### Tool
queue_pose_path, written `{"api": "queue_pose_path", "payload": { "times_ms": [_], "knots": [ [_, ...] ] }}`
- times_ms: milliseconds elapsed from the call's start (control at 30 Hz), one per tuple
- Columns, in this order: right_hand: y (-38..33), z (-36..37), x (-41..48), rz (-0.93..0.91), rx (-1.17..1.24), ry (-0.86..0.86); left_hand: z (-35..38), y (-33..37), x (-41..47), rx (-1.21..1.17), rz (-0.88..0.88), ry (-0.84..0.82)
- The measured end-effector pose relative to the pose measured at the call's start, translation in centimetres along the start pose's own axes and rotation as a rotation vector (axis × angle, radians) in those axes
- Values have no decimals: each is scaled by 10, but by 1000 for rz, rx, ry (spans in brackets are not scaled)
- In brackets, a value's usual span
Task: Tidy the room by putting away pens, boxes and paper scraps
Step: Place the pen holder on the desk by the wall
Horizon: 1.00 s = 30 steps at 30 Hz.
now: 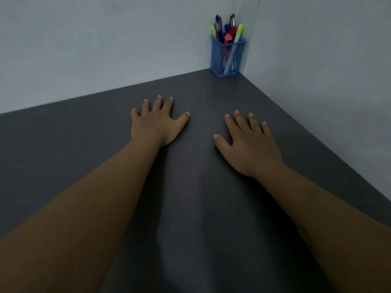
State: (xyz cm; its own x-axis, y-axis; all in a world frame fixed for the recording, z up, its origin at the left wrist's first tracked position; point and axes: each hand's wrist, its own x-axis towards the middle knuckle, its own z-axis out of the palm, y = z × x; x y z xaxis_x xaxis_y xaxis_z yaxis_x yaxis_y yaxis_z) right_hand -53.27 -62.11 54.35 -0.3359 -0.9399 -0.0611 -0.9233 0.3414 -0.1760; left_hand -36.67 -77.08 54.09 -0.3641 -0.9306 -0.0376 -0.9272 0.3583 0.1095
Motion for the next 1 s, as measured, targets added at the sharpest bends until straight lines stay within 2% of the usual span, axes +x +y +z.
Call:
{"api": "queue_pose_path", "payload": {
  "times_ms": [233, 433, 600, 733, 900, 1000],
  "knots": [
    [-8, 0, -123, 37, -24, -34, 1, -2, -1, -6, 2, -9],
    [-38, 9, -178, 136, 8, -5, 1, -3, -2, -8, 14, 5],
    [-41, 15, -185, 148, 26, 21, 0, 2, 0, -10, 17, -4],
    [-41, 21, -183, 138, 21, 19, 5, -5, -12, -65, 67, 58],
    [-39, 25, -179, 138, 18, 24, 10, -14, -76, -18, 66, -39],
    [-41, 27, -181, 128, 7, 37, 12, -22, -143, -11, 63, -57]
  ]
}}
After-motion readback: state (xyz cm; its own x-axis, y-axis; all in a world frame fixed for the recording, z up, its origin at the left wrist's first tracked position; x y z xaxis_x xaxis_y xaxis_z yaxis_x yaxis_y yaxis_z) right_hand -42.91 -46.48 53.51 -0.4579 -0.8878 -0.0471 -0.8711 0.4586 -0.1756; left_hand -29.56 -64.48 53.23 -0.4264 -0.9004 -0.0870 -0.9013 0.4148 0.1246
